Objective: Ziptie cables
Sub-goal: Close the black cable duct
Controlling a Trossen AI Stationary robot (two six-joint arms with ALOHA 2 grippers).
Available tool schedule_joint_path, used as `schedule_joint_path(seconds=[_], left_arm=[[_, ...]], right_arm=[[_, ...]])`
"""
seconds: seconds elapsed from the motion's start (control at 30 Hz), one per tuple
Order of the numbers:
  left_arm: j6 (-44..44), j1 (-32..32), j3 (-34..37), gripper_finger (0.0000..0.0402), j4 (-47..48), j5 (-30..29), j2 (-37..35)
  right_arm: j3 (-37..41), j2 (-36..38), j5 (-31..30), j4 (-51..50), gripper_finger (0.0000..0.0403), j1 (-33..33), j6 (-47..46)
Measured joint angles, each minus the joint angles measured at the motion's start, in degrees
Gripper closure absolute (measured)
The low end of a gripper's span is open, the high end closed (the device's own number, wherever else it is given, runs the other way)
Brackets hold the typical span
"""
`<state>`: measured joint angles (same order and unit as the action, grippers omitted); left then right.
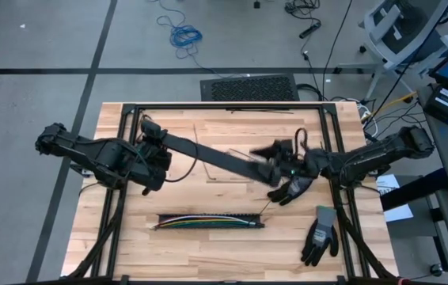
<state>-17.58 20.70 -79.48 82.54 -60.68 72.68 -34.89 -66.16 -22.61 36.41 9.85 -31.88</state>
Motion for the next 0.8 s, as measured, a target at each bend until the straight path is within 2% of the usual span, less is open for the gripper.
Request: schedule_joint_path(seconds=[0.2,0.33,0.6,0.67,0.7,0.73,0.8], left_arm=[[13.4,-0.3,0.5,0.0383,2.2,8.5,0.1],[16.2,-1.6,3.3,0.0383,-4.4,11.4,0.3],[12.1,-3.8,9.8,0.0384,-18.2,12.9,1.5],[9.6,-4.2,11.9,0.0384,-10.7,18.9,2.6],[9.7,-4.3,12.1,0.0384,-9.9,20.2,3.2],[10.8,-4.1,12.2,0.0385,-12.9,21.0,3.7],[15.2,-4.4,14.1,0.0386,-7.9,21.3,4.4]], right_arm=[[0.0,7.0,-0.1,-4.7,0.0147,-7.7,6.6],[-3.8,12.9,4.5,-14.4,0.0145,-11.2,14.1],[-22.2,14.2,6.0,-42.8,0.0144,-12.2,28.7],[-27.9,14.4,3.7,-46.8,0.0144,-12.3,32.6],[-30.7,14.6,2.2,-48.9,0.0144,-12.3,34.2],[-33.2,14.6,0.6,-52.6,0.0144,-12.2,35.4],[-37.8,14.3,-2.0,-58.4,0.0144,-12.6,36.5]])
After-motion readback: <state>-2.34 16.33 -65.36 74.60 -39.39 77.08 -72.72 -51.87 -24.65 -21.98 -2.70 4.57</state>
